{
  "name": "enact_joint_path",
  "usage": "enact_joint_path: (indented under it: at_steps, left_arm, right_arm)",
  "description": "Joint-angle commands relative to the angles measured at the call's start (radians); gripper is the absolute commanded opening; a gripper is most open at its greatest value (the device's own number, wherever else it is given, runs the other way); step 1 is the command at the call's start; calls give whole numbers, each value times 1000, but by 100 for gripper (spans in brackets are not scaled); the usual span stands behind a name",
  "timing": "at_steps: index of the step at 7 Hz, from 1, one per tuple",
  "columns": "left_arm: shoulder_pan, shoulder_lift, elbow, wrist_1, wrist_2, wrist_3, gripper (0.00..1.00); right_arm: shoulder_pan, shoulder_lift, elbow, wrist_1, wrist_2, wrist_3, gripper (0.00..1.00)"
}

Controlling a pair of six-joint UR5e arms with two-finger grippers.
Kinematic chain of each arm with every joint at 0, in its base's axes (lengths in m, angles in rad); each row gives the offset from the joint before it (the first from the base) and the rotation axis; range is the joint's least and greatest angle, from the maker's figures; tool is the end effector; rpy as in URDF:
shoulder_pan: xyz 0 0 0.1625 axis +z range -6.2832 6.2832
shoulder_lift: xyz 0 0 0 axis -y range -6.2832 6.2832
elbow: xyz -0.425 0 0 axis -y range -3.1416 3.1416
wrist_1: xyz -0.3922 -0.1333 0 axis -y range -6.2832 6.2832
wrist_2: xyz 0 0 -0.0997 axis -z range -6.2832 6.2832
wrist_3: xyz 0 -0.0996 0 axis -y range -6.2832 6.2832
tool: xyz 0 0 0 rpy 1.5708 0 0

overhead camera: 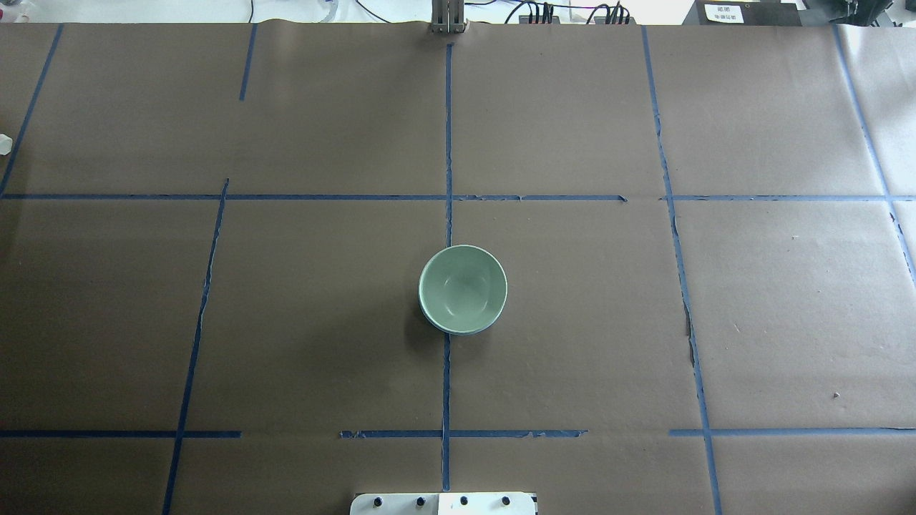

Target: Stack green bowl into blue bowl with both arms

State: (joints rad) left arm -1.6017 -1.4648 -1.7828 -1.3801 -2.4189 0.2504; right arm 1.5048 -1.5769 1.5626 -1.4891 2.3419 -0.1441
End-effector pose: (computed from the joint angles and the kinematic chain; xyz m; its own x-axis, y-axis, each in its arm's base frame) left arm -0.0721 -0.4368 0.6177 0.6462 0.1656 -0.7450 -0.1335 0.9857 0.1032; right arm 0.0312 -0.4970 0.6577 0.6957 -0.2361 0.6785 0.1674 0.9717 0.1665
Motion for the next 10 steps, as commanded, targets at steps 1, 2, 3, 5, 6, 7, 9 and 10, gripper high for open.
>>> enact_joint_path:
  at_steps: [1,2,3,5,6,7,9,10]
  left_arm:
    - [-3,17,-3,4,0,9,100]
    - [-3,18,15,0,-6,9,100]
    - [-1,18,17,-20,-6,6,100]
    - [0,15,29,-43,-6,7,100]
    - [0,9,29,-43,-5,7,100]
    - [0,1,29,-43,-5,7,100]
    - [2,-18,26,-42,-2,10,100]
    - [2,-20,26,-42,0,10,100]
  right_arm:
    - [2,-3,10,0,11,0,100]
    - [2,3,14,-8,13,0,100]
    - [11,5,22,-13,16,0,100]
    - [37,5,31,-14,42,0,100]
    - [46,3,36,-14,54,0,100]
    - [46,5,37,-14,44,0,100]
    - [51,15,37,-14,42,0,100]
    - [49,14,37,-13,42,-2,100]
